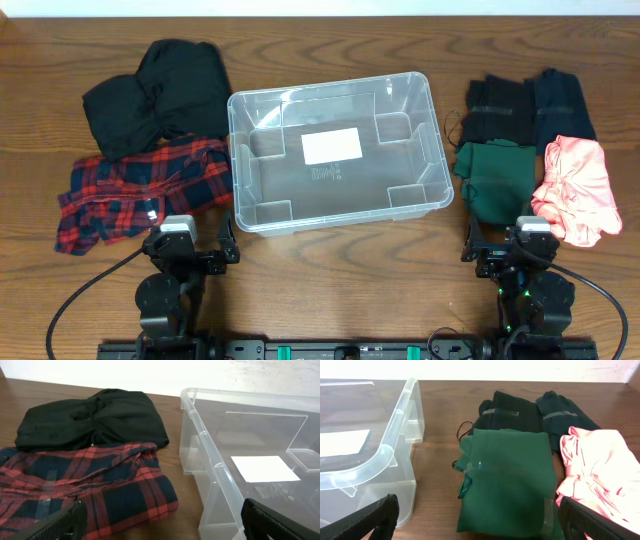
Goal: Pack container
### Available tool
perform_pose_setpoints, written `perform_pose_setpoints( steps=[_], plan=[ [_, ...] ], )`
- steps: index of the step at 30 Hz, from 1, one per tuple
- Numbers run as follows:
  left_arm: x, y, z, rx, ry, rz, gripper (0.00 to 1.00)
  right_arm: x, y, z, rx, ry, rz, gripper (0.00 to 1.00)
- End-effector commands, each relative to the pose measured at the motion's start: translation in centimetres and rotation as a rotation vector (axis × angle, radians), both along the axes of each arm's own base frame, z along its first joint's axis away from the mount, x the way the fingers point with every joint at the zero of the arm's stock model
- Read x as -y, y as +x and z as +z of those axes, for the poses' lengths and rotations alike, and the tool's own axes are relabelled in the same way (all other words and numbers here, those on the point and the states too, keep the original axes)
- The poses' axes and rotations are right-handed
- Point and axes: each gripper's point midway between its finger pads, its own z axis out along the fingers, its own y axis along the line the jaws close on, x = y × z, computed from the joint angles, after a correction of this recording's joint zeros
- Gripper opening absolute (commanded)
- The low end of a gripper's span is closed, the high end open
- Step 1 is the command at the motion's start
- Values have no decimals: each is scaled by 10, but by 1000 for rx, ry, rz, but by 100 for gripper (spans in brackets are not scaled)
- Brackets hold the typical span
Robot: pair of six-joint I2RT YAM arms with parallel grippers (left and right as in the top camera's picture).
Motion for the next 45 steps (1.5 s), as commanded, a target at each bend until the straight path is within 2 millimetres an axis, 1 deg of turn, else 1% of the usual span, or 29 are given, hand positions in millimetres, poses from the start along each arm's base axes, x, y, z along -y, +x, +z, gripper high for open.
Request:
perform_pose_setpoints(
  steps=[1, 42, 45],
  plan=[
    [-1, -1, -12, -30, 16, 1, 98, 0, 0, 0, 2, -13, 5, 99],
    [-1, -1, -11, -27, 16, 1, 98, 0, 0, 0, 2, -13, 5, 99],
    [3, -1, -11, -26, -11, -16, 98, 0, 0, 0, 2, -13, 5, 99]
  ],
)
